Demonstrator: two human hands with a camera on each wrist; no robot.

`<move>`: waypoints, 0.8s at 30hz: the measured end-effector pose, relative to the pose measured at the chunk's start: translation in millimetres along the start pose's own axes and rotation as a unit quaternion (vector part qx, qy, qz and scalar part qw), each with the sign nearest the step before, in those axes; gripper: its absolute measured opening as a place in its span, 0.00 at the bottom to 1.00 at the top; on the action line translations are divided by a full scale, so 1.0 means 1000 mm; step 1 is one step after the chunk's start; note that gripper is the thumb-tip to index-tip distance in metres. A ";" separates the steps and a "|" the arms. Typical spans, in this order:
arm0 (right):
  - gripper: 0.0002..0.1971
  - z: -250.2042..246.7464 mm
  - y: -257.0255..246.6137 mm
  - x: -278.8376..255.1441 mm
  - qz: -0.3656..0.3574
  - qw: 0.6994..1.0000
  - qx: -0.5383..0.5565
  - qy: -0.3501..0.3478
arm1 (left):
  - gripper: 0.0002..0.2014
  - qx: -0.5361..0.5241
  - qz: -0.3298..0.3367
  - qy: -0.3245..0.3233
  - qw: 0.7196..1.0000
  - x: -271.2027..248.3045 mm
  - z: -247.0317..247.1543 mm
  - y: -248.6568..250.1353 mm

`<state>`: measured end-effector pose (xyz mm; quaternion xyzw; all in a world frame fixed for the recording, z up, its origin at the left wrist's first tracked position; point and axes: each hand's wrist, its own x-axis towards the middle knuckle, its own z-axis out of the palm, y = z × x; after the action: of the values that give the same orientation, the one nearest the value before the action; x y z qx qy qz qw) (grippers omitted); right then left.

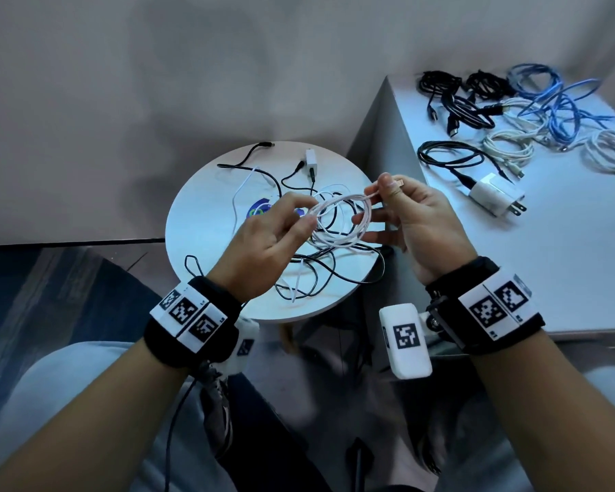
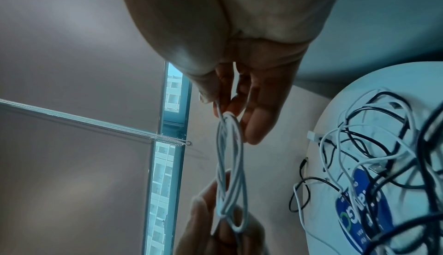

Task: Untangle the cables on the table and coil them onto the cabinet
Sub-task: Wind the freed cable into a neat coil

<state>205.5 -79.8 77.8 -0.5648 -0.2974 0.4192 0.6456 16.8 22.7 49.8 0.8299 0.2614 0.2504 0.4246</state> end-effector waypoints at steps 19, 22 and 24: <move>0.11 0.023 0.031 -0.007 0.145 0.986 0.083 -0.004 | 0.02 -0.328 -0.197 0.059 0.922 -0.004 0.008 0.005; 0.11 0.024 0.035 -0.008 0.173 0.980 0.096 -0.026 | 0.02 -0.328 -0.196 0.071 0.922 -0.004 0.009 0.003; 0.10 0.022 0.036 -0.009 0.172 0.979 0.103 -0.028 | 0.03 -0.322 -0.194 0.075 0.924 -0.004 0.009 0.002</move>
<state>174.7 -76.4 47.5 -0.5261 -0.1691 0.5679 0.6100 20.3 14.0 45.6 0.5602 0.3533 0.2955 0.6885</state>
